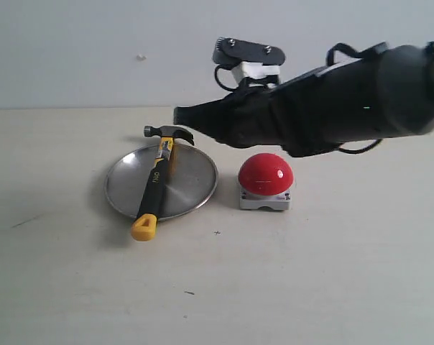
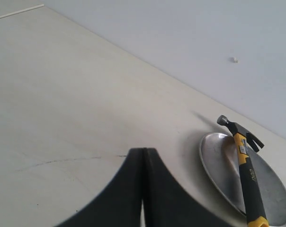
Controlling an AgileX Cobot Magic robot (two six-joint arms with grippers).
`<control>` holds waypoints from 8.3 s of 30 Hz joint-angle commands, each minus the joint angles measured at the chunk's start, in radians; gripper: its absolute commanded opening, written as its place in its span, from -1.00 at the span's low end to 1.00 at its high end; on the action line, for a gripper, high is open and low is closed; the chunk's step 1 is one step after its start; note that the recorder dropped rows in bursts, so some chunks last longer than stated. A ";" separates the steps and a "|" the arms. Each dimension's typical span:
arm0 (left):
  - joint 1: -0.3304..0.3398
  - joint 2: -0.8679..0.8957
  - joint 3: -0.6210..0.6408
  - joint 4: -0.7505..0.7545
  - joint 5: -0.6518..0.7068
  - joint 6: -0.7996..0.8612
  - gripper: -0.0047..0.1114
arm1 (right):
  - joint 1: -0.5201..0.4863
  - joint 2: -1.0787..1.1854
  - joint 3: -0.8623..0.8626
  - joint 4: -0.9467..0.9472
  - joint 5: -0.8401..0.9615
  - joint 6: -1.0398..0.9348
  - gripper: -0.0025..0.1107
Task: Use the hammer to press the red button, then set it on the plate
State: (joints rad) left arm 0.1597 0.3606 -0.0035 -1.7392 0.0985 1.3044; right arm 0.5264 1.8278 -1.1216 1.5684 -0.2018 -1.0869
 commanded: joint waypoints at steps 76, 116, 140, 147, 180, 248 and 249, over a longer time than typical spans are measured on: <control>-0.002 -0.005 0.003 -0.005 0.001 0.002 -0.92 | -0.402 -1.828 1.122 -0.027 0.072 -0.248 -0.96; -0.002 -0.005 0.003 -0.005 0.001 0.002 -0.92 | -0.402 -1.828 1.122 -1.602 0.287 1.123 -0.96; -0.002 -0.005 0.003 -0.005 0.001 0.002 -0.92 | -0.402 -1.828 1.122 -1.699 0.286 1.278 -0.96; -0.002 -0.005 0.003 -0.005 0.001 0.002 -0.92 | -0.402 -1.828 1.122 -1.699 0.286 1.278 -0.96; -0.160 -0.347 -0.009 1.272 -0.013 -1.052 -0.92 | -0.402 -1.828 1.122 -1.699 0.282 1.278 -0.96; -0.160 -0.347 0.003 1.855 -0.014 -1.586 -0.92 | -0.402 -1.828 1.122 -1.699 0.282 1.278 -0.96; -0.160 -0.347 0.003 1.855 -0.014 -1.586 -0.92 | -0.402 -1.828 1.122 -1.699 0.282 1.278 -0.96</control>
State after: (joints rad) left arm 0.0058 0.0104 -0.0022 0.1110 0.0812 -0.2731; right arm 0.1321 0.0063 -0.0048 -0.1267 0.0896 0.1933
